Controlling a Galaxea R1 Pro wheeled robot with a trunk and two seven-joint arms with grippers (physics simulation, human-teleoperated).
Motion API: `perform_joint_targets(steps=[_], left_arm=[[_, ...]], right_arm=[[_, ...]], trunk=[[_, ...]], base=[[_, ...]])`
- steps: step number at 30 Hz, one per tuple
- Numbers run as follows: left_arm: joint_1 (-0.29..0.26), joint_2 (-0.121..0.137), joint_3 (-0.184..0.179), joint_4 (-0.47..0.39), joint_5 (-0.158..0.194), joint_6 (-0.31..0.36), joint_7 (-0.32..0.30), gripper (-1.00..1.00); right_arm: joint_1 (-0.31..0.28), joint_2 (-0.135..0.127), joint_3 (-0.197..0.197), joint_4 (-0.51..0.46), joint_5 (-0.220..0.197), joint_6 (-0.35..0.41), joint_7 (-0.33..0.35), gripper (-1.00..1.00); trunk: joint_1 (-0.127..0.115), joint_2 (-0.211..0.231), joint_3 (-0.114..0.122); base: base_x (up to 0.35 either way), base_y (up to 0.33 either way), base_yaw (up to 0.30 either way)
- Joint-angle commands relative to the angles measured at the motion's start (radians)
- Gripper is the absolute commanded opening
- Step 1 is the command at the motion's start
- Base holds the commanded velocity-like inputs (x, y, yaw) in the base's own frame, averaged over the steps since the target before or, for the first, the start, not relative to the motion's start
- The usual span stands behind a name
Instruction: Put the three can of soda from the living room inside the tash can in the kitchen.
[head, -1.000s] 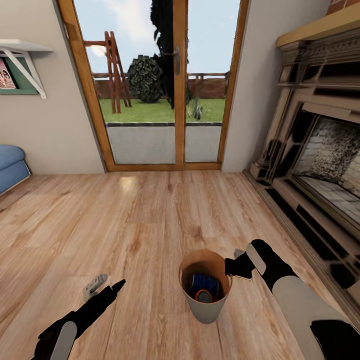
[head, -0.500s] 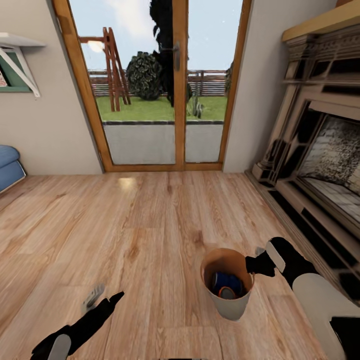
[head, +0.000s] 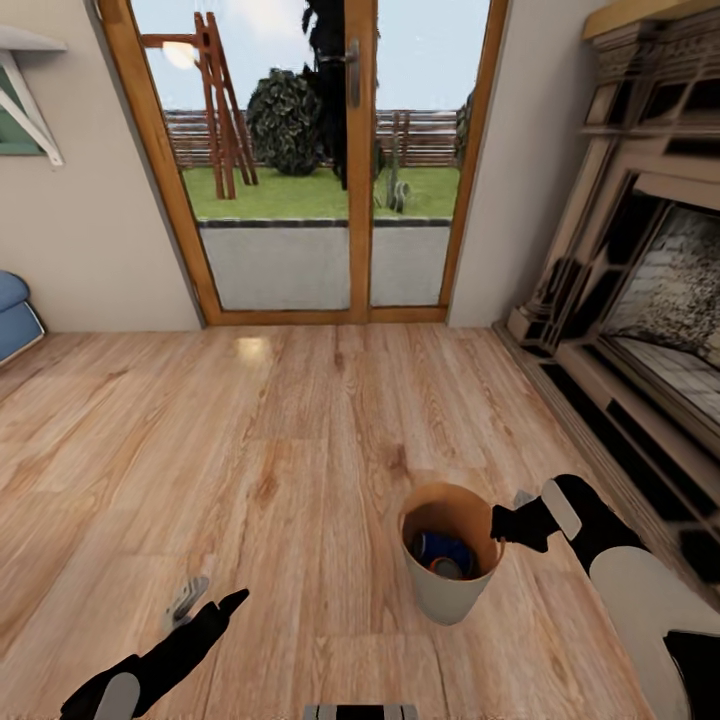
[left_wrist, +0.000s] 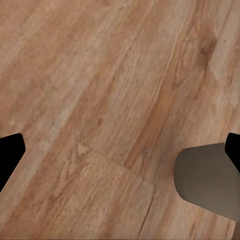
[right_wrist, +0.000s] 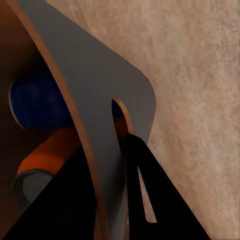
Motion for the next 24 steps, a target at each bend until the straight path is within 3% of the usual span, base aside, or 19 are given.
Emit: perform_joint_targets(steps=[1,18,24], left_arm=[[0.000,0.000,0.000,0.000,0.000,0.000,0.000,1.00],[0.000,0.001,0.000,-0.002,0.000,0.001,-0.006,1.00],[0.000,0.002,0.000,-0.003,0.000,0.001,-0.008,1.00]], right_arm=[[-0.001,0.000,-0.001,0.000,-0.010,0.000,0.003,-1.00],[0.000,0.003,-0.001,-0.002,-0.009,0.000,0.003,-1.00],[0.001,0.003,-0.001,-0.002,-0.009,0.000,0.003,-1.00]], trunk=[[0.000,0.000,-0.004],[0.008,-0.004,-0.070],[0.008,-0.004,-0.070]], base=[[0.000,0.000,0.000],[0.000,0.000,0.000],[0.000,0.000,0.000]])
